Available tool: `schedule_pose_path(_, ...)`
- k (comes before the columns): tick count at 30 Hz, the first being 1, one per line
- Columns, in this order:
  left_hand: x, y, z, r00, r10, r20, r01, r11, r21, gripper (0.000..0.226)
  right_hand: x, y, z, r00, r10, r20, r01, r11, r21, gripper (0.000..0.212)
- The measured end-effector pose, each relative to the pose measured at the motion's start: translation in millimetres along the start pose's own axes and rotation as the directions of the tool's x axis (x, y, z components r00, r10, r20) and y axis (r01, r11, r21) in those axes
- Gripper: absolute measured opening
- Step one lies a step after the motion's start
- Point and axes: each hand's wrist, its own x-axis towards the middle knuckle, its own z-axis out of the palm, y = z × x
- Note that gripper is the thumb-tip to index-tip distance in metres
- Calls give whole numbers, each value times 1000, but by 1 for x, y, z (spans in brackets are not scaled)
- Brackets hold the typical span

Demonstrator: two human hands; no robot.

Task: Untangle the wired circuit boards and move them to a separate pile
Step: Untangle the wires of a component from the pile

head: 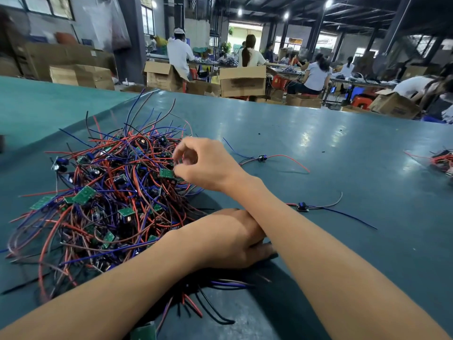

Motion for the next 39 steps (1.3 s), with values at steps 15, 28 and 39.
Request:
schedule_pose_path(15, 2, 2, -1, 998, -31, 47, 36, 993, -112, 27, 7, -10, -38, 997, 28, -69, -9, 965, 262, 14)
schedule_pose_path(28, 9, -3, 1, 971, -213, -107, 179, 948, -262, 21, -41, -15, -79, 993, 104, 50, -93, 470, 877, 27)
schedule_pose_path(39, 18, -19, -25, 686, -705, -182, -240, 18, -971, 35, -101, 26, -70, 961, 270, -63, -43, 371, 928, 32)
